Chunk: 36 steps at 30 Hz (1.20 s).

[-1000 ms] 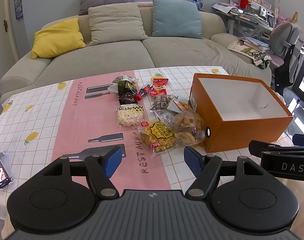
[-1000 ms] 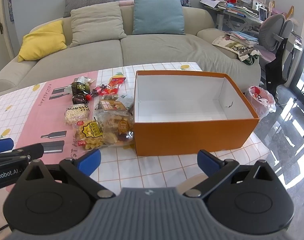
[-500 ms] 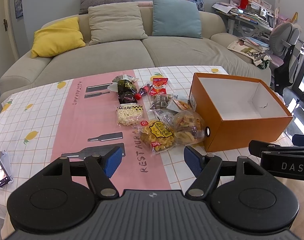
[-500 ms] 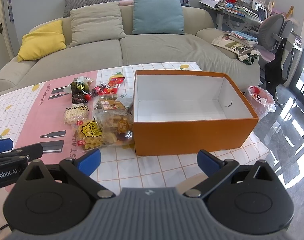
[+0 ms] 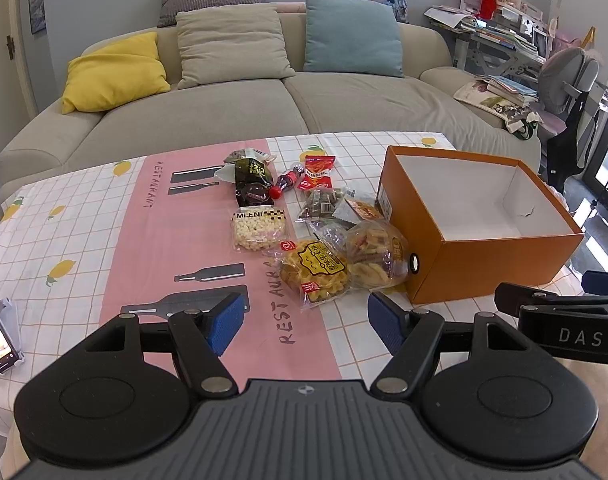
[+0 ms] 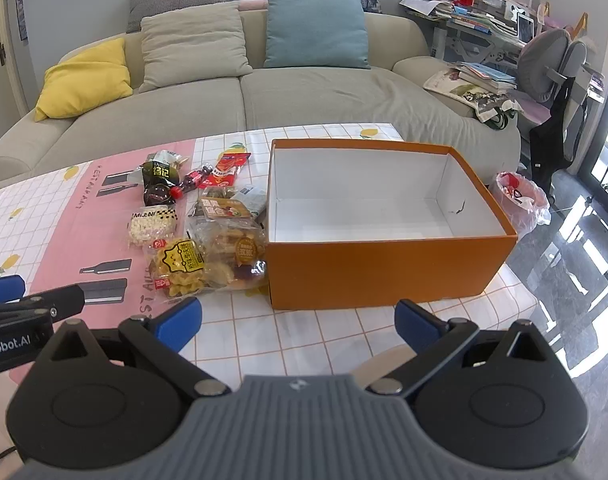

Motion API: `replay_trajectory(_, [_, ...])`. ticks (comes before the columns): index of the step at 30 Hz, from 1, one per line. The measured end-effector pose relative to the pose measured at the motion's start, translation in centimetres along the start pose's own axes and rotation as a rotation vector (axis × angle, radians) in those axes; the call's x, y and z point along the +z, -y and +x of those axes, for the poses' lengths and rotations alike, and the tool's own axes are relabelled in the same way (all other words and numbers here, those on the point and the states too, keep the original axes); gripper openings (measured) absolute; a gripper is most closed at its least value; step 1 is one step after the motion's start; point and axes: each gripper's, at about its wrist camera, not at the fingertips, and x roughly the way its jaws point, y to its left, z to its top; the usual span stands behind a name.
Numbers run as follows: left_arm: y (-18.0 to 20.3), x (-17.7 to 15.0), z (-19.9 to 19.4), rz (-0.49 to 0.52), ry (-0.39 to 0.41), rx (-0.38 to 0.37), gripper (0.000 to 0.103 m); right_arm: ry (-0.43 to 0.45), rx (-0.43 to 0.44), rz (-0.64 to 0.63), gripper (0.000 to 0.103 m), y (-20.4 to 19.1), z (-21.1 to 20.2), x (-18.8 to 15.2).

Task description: Organize snacks

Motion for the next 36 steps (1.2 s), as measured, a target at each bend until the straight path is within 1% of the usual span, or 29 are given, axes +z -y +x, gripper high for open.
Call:
replay_trajectory(5, [-0.3, -0.1, 0.2, -0.004, -0.003, -0.011, 0.083, 0.013, 0.002, 0.004, 0.1, 0.0, 0.0, 0.0])
replay_trajectory(8, [-0.4, -0.2, 0.2, -0.014, 0.002, -0.023, 0.081, 0.022, 0.006, 0.005, 0.1, 0.0, 0.0, -0.1])
replay_trajectory(11, [-0.8, -0.2, 0.0, -0.041, 0.03, -0.031, 0.08, 0.054, 0.063, 0.016, 0.1, 0.2, 0.0, -0.4])
replay_trajectory(12, [-1.0, -0.1, 0.1, -0.055, 0.024, -0.041, 0.08, 0.071, 0.093, 0.025, 0.1, 0.4, 0.0, -0.5])
replay_trajectory(14, [-1.4, -0.1, 0.7, -0.09, -0.002, -0.068, 0.08, 0.103, 0.125, 0.042, 0.1, 0.7, 0.3, -0.9])
replay_trajectory(15, [-1.7, 0.0, 1.0, -0.1, -0.014, -0.076, 0.08, 0.12, 0.125, 0.044, 0.1, 0.7, 0.5, -1.0])
replay_trajectory(16, [-1.8, 0.0, 1.4, -0.109, -0.026, -0.081, 0.077, 0.117, 0.116, 0.037, 0.1, 0.6, 0.8, -1.0])
replay_trajectory(17, [-1.9, -0.1, 1.7, -0.117, -0.034, -0.085, 0.073, 0.115, 0.115, 0.029, 0.097, 0.4, 1.2, -1.0])
replay_trajectory(20, [-2.2, -0.1, 2.6, -0.136, -0.049, -0.097, 0.068, 0.111, 0.133, 0.005, 0.084, -0.2, 1.9, -0.9])
replay_trajectory(21, [-2.3, -0.1, 2.8, -0.143, -0.052, -0.102, 0.067, 0.078, 0.132, -0.013, 0.083, -0.4, 2.4, -1.0])
replay_trajectory(22, [-2.3, 0.0, 3.1, -0.148, -0.054, -0.103, 0.066, 0.062, 0.141, -0.018, 0.077, -0.5, 2.7, -1.1])
replay_trajectory(23, [-2.3, 0.1, 3.4, -0.147, -0.055, -0.104, 0.066, 0.063, 0.151, -0.024, 0.071, -0.9, 3.0, -1.0])
replay_trajectory(24, [-2.3, 0.2, 3.6, -0.145, -0.055, -0.107, 0.066, 0.062, 0.155, -0.045, 0.068, -1.3, 3.3, -1.0])
replay_trajectory(25, [-2.3, 0.3, 3.9, -0.144, -0.054, -0.114, 0.066, 0.041, 0.163, -0.057, 0.062, -1.5, 3.8, -1.2])
replay_trajectory(26, [-2.3, 0.5, 4.3, -0.142, -0.058, -0.117, 0.067, 0.043, 0.159, -0.087, 0.057, -1.9, 4.3, -1.2])
replay_trajectory(29, [-2.5, 1.1, 5.7, -0.135, -0.092, -0.114, 0.067, 0.041, 0.181, -0.14, 0.05, -3.2, 5.5, -1.1])
replay_trajectory(33, [-3.2, 1.7, 7.6, -0.145, -0.124, -0.113, 0.067, 0.07, 0.193, -0.222, 0.047, -4.8, 7.0, -0.5])
replay_trajectory(36, [-3.7, 2.0, 9.0, -0.134, -0.144, -0.106, 0.065, 0.093, 0.175, -0.28, 0.043, -5.9, 8.6, 0.2])
